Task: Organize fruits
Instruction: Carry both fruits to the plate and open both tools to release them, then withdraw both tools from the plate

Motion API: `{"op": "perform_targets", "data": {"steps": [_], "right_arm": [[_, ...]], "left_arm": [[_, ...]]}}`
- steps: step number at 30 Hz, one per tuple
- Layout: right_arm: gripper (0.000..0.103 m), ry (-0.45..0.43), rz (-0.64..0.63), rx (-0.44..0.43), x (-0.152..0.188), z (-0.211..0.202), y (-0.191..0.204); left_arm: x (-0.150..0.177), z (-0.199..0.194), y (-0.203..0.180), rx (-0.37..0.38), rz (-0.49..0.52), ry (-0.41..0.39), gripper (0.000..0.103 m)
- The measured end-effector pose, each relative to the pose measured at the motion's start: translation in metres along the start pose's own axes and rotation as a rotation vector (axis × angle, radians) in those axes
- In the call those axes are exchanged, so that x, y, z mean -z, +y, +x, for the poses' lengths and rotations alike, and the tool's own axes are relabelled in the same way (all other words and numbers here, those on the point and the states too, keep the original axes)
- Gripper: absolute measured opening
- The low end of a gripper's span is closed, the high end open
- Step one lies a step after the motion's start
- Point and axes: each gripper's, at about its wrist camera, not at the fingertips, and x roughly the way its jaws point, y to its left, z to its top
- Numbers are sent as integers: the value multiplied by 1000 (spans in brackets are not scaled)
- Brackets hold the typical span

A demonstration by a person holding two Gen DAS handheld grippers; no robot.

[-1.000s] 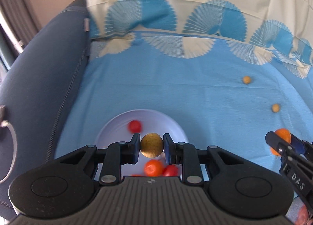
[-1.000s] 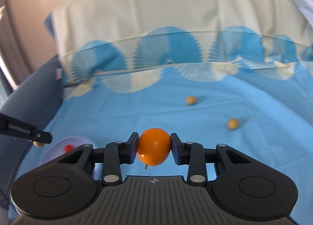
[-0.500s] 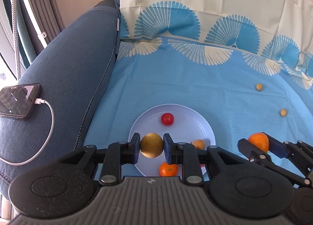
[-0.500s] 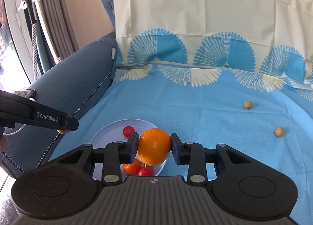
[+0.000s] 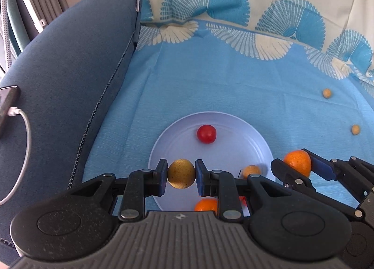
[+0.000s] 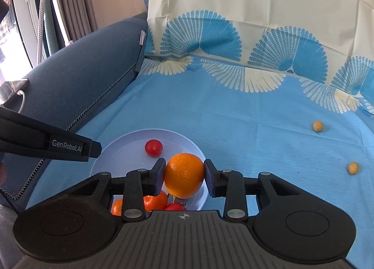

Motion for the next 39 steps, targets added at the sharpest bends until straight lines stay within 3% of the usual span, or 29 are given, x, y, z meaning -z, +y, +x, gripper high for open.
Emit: {"op": "perform_targets", "data": {"steps": [16, 18, 20, 22, 23, 24, 27, 30, 39], "right_arm": [[37, 70, -36, -13, 2, 52, 7], [38, 73, -38, -19, 1, 55, 7], [40, 74, -32, -23, -1, 57, 6], [45, 74, -3, -2, -3, 57, 1], [53, 76, 18, -1, -4, 57, -3], [64, 77, 37, -2, -5, 55, -7], [74, 59, 42, 13, -5, 46, -9], [81, 46, 46, 23, -4, 33, -8], [92, -17, 35, 39, 1, -25, 0]], "left_arm": [[-3, 54, 2, -19, 25, 70, 28], [-4, 55, 3, -11, 36, 84, 46], [-5, 56, 5, -53, 46, 85, 78], [-5, 53, 11, -71, 40, 60, 89], [-4, 51, 15, -65, 31, 53, 93], [-3, 49, 18, -62, 25, 54, 96], [0, 42, 22, -70, 25, 46, 102], [4, 33, 20, -73, 45, 38, 103], [21, -12, 16, -57, 46, 10, 103]]}}
